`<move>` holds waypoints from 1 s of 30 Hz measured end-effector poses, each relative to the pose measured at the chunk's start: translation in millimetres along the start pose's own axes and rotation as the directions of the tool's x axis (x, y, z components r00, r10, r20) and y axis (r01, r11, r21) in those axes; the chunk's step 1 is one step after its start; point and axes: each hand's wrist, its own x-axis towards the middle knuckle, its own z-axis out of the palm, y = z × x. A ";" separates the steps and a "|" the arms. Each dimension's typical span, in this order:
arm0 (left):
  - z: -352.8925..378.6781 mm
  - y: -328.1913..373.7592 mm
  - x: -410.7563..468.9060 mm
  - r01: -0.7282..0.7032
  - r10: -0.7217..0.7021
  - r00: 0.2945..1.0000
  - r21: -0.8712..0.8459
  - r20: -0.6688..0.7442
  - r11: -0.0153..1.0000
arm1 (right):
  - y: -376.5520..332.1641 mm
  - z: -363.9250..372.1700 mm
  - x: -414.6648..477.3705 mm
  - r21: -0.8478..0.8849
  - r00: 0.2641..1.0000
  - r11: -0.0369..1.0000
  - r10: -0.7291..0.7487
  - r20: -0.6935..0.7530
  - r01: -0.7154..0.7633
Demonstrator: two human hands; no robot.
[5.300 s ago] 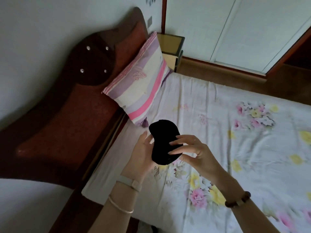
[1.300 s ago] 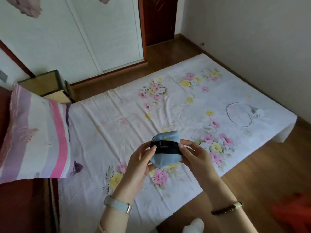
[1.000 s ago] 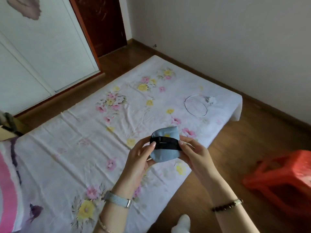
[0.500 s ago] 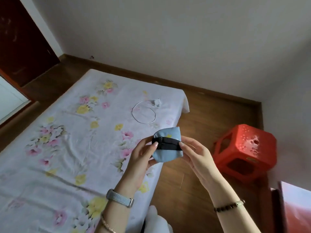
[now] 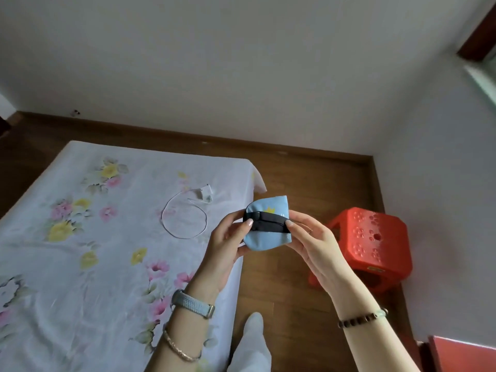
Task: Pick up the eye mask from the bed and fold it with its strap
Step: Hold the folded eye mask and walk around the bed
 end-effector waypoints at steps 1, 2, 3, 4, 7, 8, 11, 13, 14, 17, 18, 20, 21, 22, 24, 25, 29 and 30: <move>3.5 6.2 16.1 0.006 -0.006 1.000 0.000 0.006 1.000 | -6.9 -0.8 14.1 0.005 1.000 1.000 -0.003 -0.012 0.003; 7.0 12.4 31.9 0.009 -0.009 1.000 0.000 0.015 1.000 | -13.3 -1.7 27.9 0.014 1.000 1.000 -0.007 -0.023 0.007; 10.7 18.6 47.7 0.008 -0.008 1.000 0.001 0.026 1.000 | -18.8 -3.4 41.6 0.026 0.999 1.000 -0.013 -0.033 0.014; 14.4 24.2 63.3 0.004 -0.004 0.999 0.005 0.037 1.000 | -24.0 -5.3 54.9 0.038 0.999 0.999 -0.019 -0.042 0.020; 24.9 36.3 104.7 0.006 -0.007 0.998 0.028 0.061 1.000 | -36.5 -12.0 92.0 0.057 0.997 0.998 -0.021 -0.070 0.025; 28.7 39.2 117.3 0.011 -0.013 0.998 0.030 0.069 0.999 | -40.2 -14.8 103.3 0.063 0.997 0.998 -0.022 -0.076 0.026; 40.0 45.2 155.8 0.026 -0.029 0.996 0.028 0.086 0.999 | -51.0 -25.8 138.6 0.078 0.995 0.996 -0.025 -0.093 0.032; 48.3 47.3 182.7 0.032 -0.035 0.996 0.033 0.088 0.999 | -58.0 -34.2 163.4 0.075 0.994 0.996 -0.030 -0.106 0.038; 52.9 48.2 196.6 0.033 -0.036 0.995 0.035 0.091 0.999 | -61.4 -38.8 176.6 0.076 0.993 0.996 -0.029 -0.111 0.038; 69.8 52.6 241.2 0.025 -0.030 0.995 0.046 0.097 0.999 | -73.0 -55.2 218.9 0.079 0.993 0.997 -0.018 -0.119 0.028; 76.3 54.1 256.4 0.020 -0.025 0.995 0.053 0.097 0.998 | -77.7 -61.5 233.7 0.071 0.992 0.997 -0.012 -0.123 0.020; 90.9 58.0 287.4 0.014 -0.020 0.996 0.067 0.092 0.998 | -88.9 -75.4 264.4 0.045 0.992 0.999 -0.012 -0.125 0.017; 98.8 60.8 303.6 0.017 -0.023 0.996 0.068 0.088 0.998 | -95.5 -82.5 280.6 0.034 0.992 0.999 -0.012 -0.122 0.016; 106.9 64.1 319.8 0.019 -0.024 0.996 0.066 0.084 0.998 | -102.9 -89.1 297.6 0.028 0.993 1.000 -0.009 -0.119 0.012; 123.2 71.8 352.0 0.014 -0.019 0.997 0.069 0.074 0.998 | -119.6 -101.4 331.4 0.019 0.993 1.000 -0.001 -0.118 0.003; 130.9 76.6 367.3 0.013 -0.017 0.998 0.071 0.068 0.997 | -127.9 -107.4 347.8 0.013 0.993 1.000 0.006 -0.121 -0.004; 155.1 93.7 423.6 0.001 -0.003 0.999 0.062 0.042 0.998 | -162.1 -124.8 410.3 -0.036 0.996 0.999 0.013 -0.085 -0.016; 159.2 97.9 435.7 -0.001 -0.001 0.999 0.064 0.032 0.998 | -170.1 -127.5 424.0 -0.043 0.997 0.999 0.012 -0.073 -0.015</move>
